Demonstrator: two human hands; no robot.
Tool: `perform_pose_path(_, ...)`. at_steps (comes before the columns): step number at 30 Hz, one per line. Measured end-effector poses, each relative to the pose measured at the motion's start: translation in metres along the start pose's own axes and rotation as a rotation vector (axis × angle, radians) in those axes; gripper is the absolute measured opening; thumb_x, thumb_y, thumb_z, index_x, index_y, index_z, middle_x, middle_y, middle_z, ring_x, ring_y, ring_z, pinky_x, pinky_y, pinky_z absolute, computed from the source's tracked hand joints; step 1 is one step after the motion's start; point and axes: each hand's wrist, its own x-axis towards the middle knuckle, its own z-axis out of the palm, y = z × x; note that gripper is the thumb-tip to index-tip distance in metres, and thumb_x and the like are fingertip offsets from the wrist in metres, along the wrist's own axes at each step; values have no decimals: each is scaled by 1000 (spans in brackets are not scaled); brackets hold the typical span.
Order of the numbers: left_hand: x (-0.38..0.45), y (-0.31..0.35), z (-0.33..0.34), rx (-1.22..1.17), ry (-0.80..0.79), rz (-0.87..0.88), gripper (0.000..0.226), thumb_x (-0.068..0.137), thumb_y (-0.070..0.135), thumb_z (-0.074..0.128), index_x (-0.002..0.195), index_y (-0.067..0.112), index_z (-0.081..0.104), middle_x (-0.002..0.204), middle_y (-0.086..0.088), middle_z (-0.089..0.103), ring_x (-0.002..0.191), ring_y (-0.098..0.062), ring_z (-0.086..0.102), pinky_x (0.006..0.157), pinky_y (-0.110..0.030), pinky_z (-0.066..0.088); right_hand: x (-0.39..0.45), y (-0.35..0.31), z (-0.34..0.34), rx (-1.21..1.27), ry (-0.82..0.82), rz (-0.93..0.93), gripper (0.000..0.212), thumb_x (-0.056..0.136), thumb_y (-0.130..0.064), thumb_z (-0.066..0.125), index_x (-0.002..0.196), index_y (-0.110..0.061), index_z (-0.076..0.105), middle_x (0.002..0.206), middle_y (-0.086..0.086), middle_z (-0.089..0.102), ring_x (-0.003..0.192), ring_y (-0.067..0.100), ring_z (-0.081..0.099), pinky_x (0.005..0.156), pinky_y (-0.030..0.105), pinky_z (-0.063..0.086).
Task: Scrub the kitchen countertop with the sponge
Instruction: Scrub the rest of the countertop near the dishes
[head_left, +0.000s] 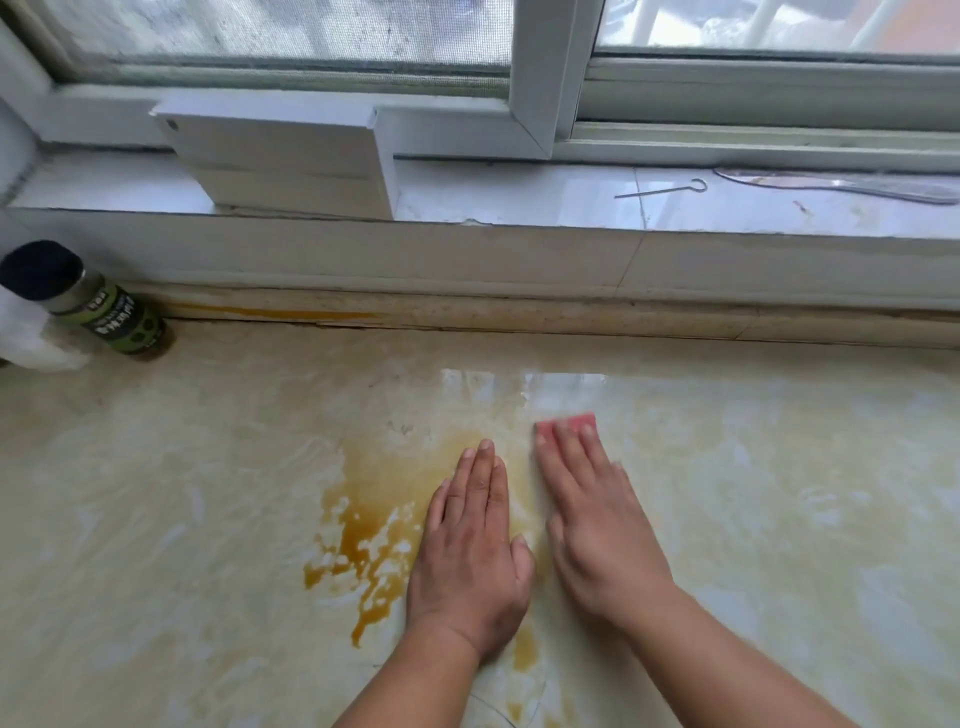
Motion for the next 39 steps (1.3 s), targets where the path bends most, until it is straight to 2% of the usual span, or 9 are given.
perform_pose_path(5,1,0,-1,9,-4,3,83,95,49,15,164,16,-16,167,2,-38,150,-10,-39,119,-31,-28,-23,5,6,-13,-36,-18,73,97,-34,25,161,-40,-9,167,-20,-22,153,6,-24,126,41,7)
perform_pose_path(9,2,0,-2,23,-3,7,85,92,49,15,166,15,-8,172,-1,-25,156,-12,-29,125,-34,-17,14,-5,-6,-23,-73,42,78,101,-23,39,162,-33,-8,168,-15,-23,153,9,-26,128,46,6)
perform_pose_path(16,4,-5,-6,-16,-84,31,81,102,48,28,165,13,-9,172,-3,-27,157,-16,-26,127,-38,-12,-135,-1,24,-8,-81,4,77,92,-31,29,163,-35,-2,170,-16,-14,156,10,-15,122,40,8)
perform_pose_path(22,-24,-46,-23,-1,-101,43,76,106,49,25,164,18,-12,171,2,-28,155,-15,-29,127,-38,-12,-136,-13,27,-9,-113,102,80,99,-24,39,160,-35,-13,165,-17,-28,151,6,-29,129,43,4)
perform_pose_path(27,-47,-88,-21,59,-109,-13,78,105,52,21,163,19,-19,167,5,-36,152,-13,-37,127,-40,-16,-213,-46,55,-49,-93,2,90,79,-21,58,162,-19,23,172,2,11,157,24,9,115,49,39)
perform_pose_path(31,-26,-97,-23,27,-91,7,80,105,55,23,163,21,-19,168,6,-35,153,-13,-34,129,-43,-11,-153,-60,54,-21,-79,24,73,99,-32,28,162,-32,-8,168,-14,-22,154,12,-23,128,43,10)
perform_pose_path(33,-21,-97,-25,17,-83,12,80,105,56,23,164,21,-17,169,6,-32,154,-12,-31,129,-43,-11,-103,-68,44,-9,-72,81,70,104,-32,27,160,-35,-16,163,-17,-33,149,8,-34,128,44,3)
perform_pose_path(36,-23,-99,-24,10,-74,14,80,104,57,24,164,21,-17,170,6,-30,155,-12,-30,128,-43,-11,-85,-77,46,4,-53,119,72,105,-29,31,160,-34,-15,164,-17,-31,150,8,-31,128,44,5)
perform_pose_path(39,-24,-98,-22,21,-52,12,82,102,58,20,163,22,-18,170,5,-31,155,-13,-31,128,-43,-12,-134,-79,57,-24,-21,49,80,95,-26,41,164,-32,-1,171,-12,-10,158,14,-10,126,40,19)
